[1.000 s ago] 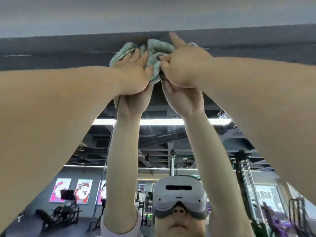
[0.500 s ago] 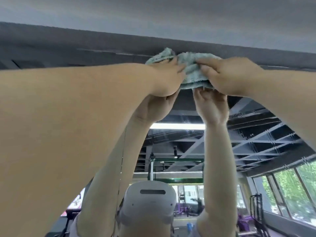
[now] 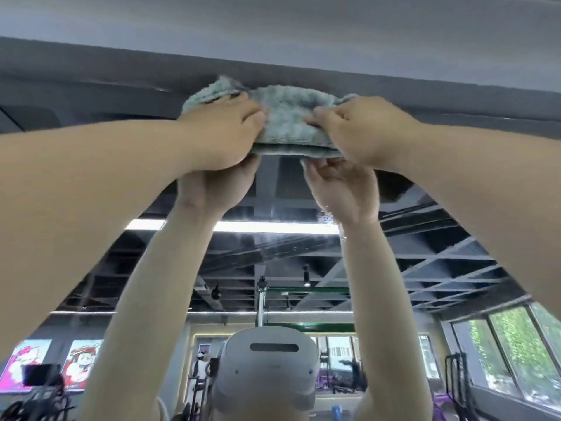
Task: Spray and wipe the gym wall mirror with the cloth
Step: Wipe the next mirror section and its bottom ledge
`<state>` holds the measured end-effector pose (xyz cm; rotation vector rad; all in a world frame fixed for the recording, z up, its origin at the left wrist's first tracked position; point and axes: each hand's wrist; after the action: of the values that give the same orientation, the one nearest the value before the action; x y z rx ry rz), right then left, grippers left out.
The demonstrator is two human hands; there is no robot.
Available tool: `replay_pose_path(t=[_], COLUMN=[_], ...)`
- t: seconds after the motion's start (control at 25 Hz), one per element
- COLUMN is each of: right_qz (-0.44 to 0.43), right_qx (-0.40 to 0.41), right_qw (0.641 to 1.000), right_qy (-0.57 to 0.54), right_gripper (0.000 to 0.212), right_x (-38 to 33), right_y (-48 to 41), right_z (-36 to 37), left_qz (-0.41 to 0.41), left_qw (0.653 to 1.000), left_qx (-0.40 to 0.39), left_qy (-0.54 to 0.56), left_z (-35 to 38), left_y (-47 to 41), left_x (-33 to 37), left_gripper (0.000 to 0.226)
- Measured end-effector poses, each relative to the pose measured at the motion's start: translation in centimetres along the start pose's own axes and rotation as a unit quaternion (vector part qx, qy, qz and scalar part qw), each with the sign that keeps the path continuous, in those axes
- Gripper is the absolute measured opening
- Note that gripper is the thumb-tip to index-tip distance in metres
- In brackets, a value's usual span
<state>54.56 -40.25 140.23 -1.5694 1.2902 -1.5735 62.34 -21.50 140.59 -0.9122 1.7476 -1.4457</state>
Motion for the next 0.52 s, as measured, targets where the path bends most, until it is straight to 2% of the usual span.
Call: replay_pose_path(t=[0.12, 0.2, 0.28, 0.44, 0.52], right_qz=[0.060, 0.114, 0.133, 0.037, -0.022], right_qx=[0.015, 0.025, 0.025, -0.010, -0.014], right_qw=[0.998, 0.992, 0.985, 0.996, 0.996], right_qy=[0.025, -0.046, -0.107, -0.086, -0.082], right_gripper=[0.051, 0.049, 0.043, 0.045, 0.047], right_x=[7.0, 11.0, 13.8, 13.3, 11.2], right_y=[4.8, 8.1, 10.6, 10.2, 7.9], right_z=[-0.3, -0.9, -1.7, -1.0, 0.3], left_qz=[0.079, 0.128, 0.139, 0.121, 0.043], left_qw=[0.997, 0.991, 0.989, 0.993, 0.999], left_qx=[-0.007, -0.023, -0.044, 0.005, 0.020], left_qy=[0.017, 0.025, 0.037, 0.008, -0.018], left_z=[2.3, 3.8, 4.6, 4.3, 3.3], left_y=[0.0, -0.3, -0.7, -0.9, -0.7], left_x=[9.6, 15.4, 18.8, 16.4, 12.6], left_gripper=[0.044, 0.041, 0.033, 0.014, 0.026])
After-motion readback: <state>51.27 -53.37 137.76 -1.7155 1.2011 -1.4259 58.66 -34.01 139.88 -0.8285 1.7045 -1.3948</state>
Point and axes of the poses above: each hand's wrist, its own y-axis away from the middle knuckle, its own z-axis out of the palm, x = y × z, and after that the axes turned 8 degrees about -z, right-handed
